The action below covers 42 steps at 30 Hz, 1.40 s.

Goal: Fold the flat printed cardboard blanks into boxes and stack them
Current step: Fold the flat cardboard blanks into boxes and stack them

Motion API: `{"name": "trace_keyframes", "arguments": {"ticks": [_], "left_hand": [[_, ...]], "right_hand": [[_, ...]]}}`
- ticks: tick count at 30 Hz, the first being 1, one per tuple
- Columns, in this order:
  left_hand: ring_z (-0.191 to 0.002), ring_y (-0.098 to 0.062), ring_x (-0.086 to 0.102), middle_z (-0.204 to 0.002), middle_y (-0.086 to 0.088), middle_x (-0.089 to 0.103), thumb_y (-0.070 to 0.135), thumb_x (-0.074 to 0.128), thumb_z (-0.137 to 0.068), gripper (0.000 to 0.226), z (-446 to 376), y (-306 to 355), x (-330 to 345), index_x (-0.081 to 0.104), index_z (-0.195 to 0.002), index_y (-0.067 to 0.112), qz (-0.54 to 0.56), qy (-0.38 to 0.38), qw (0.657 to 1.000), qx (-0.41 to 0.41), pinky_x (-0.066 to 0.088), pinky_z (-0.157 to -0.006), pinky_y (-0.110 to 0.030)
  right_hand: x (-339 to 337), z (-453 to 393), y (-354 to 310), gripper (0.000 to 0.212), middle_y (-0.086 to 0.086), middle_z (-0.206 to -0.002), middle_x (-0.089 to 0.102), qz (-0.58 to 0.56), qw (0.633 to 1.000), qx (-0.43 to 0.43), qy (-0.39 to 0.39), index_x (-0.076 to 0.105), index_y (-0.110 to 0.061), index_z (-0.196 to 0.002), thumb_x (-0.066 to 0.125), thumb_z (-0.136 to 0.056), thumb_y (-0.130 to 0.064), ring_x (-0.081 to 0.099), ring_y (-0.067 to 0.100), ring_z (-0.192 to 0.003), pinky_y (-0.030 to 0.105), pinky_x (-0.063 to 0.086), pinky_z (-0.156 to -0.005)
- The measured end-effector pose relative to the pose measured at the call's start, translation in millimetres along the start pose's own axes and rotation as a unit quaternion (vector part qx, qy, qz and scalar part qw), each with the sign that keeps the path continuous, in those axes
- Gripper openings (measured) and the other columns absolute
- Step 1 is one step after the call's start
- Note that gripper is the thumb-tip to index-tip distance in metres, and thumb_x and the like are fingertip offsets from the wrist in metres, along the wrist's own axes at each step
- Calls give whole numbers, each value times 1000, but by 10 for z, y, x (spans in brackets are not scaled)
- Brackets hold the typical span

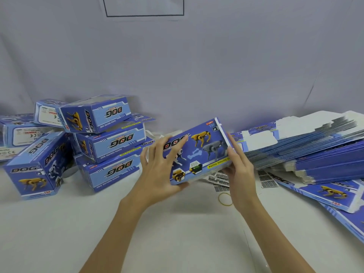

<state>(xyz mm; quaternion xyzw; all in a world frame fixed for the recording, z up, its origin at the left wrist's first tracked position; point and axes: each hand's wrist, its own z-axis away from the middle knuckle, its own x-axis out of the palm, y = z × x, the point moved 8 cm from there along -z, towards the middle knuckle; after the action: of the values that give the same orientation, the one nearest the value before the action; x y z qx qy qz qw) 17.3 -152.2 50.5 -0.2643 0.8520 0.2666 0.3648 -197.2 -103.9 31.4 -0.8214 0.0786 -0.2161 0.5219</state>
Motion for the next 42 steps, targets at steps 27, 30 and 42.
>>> {"name": "trace_keyframes", "arguments": {"ticks": [27,30,42], "left_hand": [[-145,-34,34,-156,-6,31,81,64,-73,119,2,399,-219,17,-164,19,-75,154,983,59,12,-126,-58],[-145,-32,30,-154,-8,29,81,64,-72,122,1,397,-248,18,-164,17,-76,160,983,50,7,-126,-56],[-149,-29,26,-154,-8,29,75,78,-67,125,-2,393,-253,20,-164,22,-67,161,984,39,0,-128,-53]], "right_hand": [[621,330,-183,54,-25,-153,39,167,959,-107,-201,20,-59,-161,36,-112,-41,43,1,-144,37,52,-111],[602,331,-203,54,-9,-156,47,175,961,-110,-184,24,-55,-161,37,-112,-38,48,18,-145,50,52,-110],[584,356,-262,53,-23,-151,55,163,970,-100,-152,32,-43,-163,38,-113,-29,52,8,-141,29,48,-111]]}}
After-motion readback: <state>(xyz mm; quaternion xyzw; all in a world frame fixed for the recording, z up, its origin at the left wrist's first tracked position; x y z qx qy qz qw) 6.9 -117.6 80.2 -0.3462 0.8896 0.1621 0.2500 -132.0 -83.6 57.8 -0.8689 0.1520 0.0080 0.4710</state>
